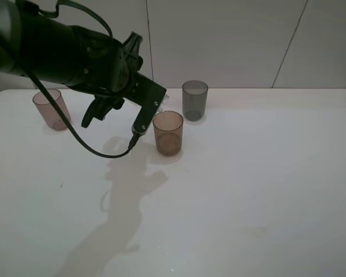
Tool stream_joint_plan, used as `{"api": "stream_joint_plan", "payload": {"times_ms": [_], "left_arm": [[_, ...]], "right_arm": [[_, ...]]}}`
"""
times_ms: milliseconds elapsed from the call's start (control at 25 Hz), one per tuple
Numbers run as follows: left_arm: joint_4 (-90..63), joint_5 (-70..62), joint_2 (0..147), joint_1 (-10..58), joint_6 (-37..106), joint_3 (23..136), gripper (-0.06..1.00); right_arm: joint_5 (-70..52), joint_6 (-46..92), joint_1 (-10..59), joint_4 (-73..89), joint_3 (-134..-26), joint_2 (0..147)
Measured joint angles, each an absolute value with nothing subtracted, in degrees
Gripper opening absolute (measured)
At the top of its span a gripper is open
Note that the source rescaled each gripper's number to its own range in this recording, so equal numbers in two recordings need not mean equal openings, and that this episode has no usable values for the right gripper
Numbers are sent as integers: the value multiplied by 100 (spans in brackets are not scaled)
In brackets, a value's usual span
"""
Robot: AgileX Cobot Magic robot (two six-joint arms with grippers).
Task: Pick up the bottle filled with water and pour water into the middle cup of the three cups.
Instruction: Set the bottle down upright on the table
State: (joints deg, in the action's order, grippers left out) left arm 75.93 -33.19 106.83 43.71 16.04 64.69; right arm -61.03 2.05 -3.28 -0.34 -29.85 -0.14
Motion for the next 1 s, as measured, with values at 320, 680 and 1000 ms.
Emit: {"api": "stream_joint_plan", "payload": {"times_ms": [320,680,1000], "left_arm": [[7884,-3330,10683,4511,1809,6469,2],[8245,-3325,10683,4548,2050,6469,2],[8485,-3270,10683,4570,2055,6469,2]], "right_arm": [[-6103,205,-328,-34,-2985,-14],[-6103,205,-328,-34,-2985,-14],[-6103,205,-328,-34,-2985,-14]]}}
